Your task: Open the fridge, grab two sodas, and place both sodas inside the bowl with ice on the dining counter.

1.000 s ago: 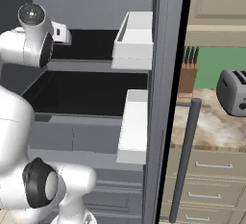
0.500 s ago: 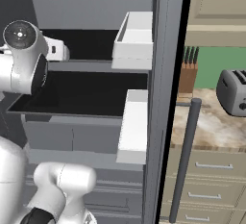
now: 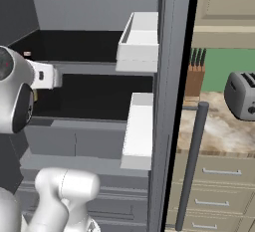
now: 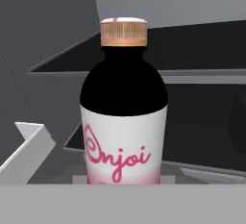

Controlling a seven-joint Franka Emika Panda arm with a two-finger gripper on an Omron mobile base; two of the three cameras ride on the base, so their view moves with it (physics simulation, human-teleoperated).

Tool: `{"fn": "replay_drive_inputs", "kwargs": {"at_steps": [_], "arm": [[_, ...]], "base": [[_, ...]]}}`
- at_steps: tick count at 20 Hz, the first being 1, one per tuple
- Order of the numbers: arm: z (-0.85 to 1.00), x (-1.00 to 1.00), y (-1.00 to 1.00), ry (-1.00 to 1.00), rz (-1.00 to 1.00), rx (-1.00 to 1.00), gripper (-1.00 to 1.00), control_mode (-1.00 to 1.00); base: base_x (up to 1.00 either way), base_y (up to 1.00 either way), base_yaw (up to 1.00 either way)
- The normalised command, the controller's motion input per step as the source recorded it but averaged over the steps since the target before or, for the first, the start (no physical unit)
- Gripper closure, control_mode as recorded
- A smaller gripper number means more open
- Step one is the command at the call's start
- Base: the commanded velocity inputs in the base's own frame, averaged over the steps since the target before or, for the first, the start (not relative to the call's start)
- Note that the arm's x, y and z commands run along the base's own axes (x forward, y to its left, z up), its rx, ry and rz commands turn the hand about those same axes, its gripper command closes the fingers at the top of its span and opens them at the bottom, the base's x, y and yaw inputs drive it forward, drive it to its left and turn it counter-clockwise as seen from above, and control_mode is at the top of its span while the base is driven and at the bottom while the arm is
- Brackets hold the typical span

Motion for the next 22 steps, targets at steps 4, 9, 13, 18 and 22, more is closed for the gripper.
{"fn": "replay_drive_inputs", "kwargs": {"at_steps": [4,9,13,18,22], "arm": [[-0.61,-0.69,-0.18,0.05,0.00,-0.04,1.00,-1.00],[-0.55,-0.48,-0.05,-0.04,0.01,-0.02,1.00,-1.00],[-0.02,-0.14,0.00,-0.05,0.00,0.00,1.00,1.00],[0.00,0.00,0.00,0.00,0.00,0.00,1.00,1.00],[0.00,0.00,0.00,0.00,0.00,0.00,1.00,1.00]], "base": [[0.00,0.00,0.00],[0.00,0.00,0.00],[-0.50,-0.21,-0.02],[-0.74,-0.54,-0.20],[-0.59,-0.64,-0.32]]}}
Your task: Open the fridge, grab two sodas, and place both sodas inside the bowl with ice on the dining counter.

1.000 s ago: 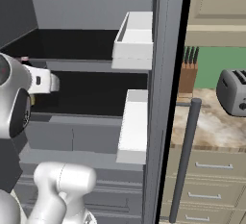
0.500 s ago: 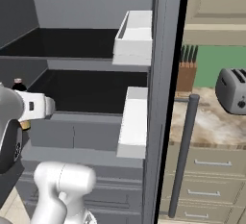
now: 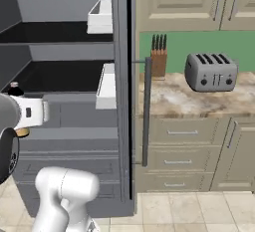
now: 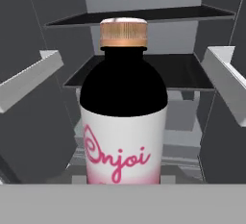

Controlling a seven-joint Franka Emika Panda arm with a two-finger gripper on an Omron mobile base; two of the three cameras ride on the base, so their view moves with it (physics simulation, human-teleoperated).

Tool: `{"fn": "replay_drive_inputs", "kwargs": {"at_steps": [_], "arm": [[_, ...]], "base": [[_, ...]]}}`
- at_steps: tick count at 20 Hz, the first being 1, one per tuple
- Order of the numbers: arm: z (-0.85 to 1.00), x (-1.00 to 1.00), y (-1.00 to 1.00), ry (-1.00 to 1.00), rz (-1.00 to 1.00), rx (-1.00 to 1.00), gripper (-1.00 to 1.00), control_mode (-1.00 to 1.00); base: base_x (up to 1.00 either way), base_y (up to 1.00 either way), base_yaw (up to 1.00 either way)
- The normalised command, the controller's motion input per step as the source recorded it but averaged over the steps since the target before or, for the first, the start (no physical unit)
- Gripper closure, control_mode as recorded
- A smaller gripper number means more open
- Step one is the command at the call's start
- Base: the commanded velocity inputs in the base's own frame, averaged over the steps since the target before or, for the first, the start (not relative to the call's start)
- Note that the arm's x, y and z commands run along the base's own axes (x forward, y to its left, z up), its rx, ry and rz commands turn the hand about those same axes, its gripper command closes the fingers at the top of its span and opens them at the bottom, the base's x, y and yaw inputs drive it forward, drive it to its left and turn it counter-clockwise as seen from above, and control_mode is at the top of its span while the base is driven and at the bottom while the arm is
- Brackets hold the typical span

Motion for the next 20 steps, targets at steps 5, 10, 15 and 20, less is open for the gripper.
{"fn": "replay_drive_inputs", "kwargs": {"at_steps": [5,10,15,20], "arm": [[0.00,0.00,0.00,0.00,0.00,0.00,1.00,1.00],[0.00,0.00,0.00,0.00,0.00,0.00,1.00,1.00],[0.00,0.00,0.00,0.00,0.00,0.00,1.00,1.00],[0.00,0.00,0.00,0.00,0.00,0.00,1.00,1.00]], "base": [[-0.34,-0.49,-0.45],[-0.22,-0.60,-0.44],[-0.03,-0.69,-0.45],[0.00,-0.75,-0.47]]}}
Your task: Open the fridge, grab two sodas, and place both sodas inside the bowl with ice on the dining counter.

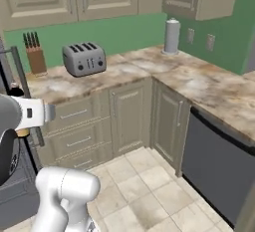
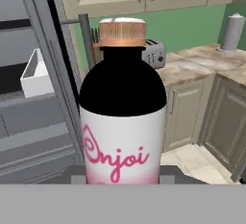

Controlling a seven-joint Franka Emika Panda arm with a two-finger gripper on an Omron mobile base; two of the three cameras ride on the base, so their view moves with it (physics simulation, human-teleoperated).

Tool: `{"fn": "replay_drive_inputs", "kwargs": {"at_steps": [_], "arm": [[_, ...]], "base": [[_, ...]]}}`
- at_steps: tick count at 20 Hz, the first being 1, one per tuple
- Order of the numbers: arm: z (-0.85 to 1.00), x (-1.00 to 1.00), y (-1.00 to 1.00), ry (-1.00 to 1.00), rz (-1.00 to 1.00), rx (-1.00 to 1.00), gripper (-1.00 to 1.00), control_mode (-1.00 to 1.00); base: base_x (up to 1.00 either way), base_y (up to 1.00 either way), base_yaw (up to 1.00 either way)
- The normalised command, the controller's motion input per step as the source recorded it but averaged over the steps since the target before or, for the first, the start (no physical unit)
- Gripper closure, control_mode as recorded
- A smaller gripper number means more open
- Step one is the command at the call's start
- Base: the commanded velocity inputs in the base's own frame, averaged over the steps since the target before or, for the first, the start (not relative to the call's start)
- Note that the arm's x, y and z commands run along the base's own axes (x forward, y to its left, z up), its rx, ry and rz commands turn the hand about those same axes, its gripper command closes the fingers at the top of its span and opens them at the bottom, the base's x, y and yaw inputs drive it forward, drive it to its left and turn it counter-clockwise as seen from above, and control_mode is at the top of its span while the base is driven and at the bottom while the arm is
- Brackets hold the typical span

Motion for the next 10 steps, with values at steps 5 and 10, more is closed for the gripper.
{"fn": "replay_drive_inputs", "kwargs": {"at_steps": [5,10], "arm": [[0.00,0.00,0.00,0.00,0.00,0.00,1.00,1.00],[0.00,0.00,0.00,0.00,0.00,0.00,1.00,1.00]], "base": [[0.00,-0.83,-0.47],[0.01,-0.95,-0.47]]}}
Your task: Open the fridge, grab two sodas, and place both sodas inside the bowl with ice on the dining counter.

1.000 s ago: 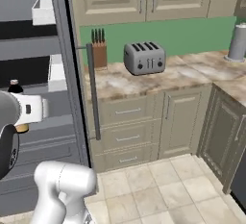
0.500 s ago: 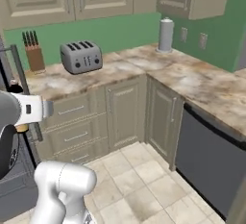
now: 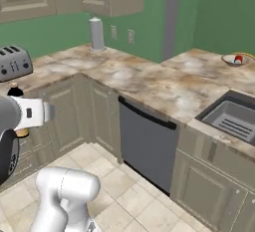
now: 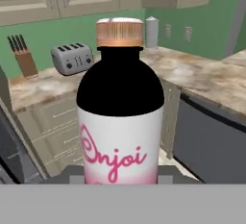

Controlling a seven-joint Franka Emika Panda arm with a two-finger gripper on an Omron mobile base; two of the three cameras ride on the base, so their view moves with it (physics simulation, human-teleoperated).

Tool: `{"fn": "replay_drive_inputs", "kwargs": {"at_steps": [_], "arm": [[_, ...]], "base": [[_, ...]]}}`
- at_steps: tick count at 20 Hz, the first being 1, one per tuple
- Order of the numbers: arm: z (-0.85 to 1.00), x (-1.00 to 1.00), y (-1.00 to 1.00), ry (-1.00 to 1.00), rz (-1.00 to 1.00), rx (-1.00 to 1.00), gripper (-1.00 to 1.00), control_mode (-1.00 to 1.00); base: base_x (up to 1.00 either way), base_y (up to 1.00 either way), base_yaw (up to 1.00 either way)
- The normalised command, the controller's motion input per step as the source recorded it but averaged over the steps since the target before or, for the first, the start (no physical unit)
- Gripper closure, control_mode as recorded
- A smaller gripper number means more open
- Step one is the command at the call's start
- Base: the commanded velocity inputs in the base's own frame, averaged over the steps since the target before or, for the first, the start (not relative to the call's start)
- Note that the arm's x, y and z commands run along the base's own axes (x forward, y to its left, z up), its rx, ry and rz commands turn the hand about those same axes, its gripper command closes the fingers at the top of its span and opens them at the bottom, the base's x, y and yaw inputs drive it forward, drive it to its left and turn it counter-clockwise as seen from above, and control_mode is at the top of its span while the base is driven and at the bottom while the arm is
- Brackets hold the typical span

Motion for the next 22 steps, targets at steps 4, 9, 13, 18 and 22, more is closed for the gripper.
{"fn": "replay_drive_inputs", "kwargs": {"at_steps": [4,9,13,18,22], "arm": [[0.00,0.00,0.00,0.00,0.00,0.00,1.00,1.00],[0.00,0.00,0.00,0.00,0.00,0.00,1.00,1.00],[0.00,0.00,0.00,0.00,0.00,0.00,1.00,1.00],[0.00,0.00,0.00,0.00,0.00,0.00,1.00,1.00],[0.00,0.00,0.00,0.00,0.00,0.00,1.00,1.00]], "base": [[0.12,-1.00,-0.42],[0.19,-1.00,-0.35],[0.17,-1.00,-0.30],[0.05,-1.00,-0.28],[0.00,-1.00,-0.28]]}}
